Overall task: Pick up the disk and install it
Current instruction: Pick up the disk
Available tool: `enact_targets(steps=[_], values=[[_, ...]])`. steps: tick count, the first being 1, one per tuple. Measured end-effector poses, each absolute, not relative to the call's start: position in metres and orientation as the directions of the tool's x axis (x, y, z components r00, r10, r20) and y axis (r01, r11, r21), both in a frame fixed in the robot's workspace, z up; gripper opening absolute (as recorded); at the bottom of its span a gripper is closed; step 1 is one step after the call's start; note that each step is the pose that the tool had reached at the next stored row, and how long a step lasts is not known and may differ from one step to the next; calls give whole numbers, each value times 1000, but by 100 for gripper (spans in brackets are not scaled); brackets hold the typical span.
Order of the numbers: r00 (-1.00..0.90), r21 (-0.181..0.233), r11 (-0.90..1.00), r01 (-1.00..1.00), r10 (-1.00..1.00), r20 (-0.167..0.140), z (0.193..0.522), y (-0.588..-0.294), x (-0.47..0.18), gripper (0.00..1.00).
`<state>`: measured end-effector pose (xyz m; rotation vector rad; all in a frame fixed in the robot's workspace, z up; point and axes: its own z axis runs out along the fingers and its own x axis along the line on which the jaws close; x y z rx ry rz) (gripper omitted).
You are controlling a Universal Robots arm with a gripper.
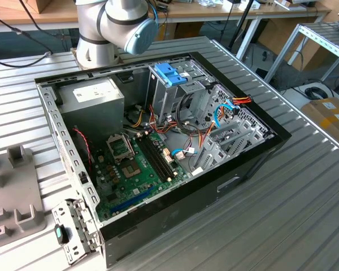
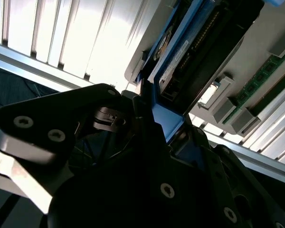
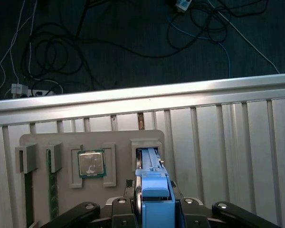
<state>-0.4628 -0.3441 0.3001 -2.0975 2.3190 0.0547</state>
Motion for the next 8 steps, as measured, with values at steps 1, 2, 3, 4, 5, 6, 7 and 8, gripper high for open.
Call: enact_targets(steps=[1, 2, 3, 4, 5, 6, 7, 8], values=[[-100, 16, 100, -995, -994, -34, 301, -343, -463, 37], [-100, 17, 100, -995, -994, -34, 302, -342, -463, 37], [-100, 16, 100, -995, -994, -34, 302, -341, -463, 37], [-100, 16, 100, -995, -994, -34, 302, -340, -463, 37], [-100, 17, 100, -995, -994, -34, 303, -339, -463, 37], [-100, 17, 100, -995, -994, -34, 303, -338, -463, 37], [-100, 16, 100, -995, -994, -34, 304, -337, -463, 37], [-100, 16, 100, -995, -994, -34, 304, -336, -463, 37]])
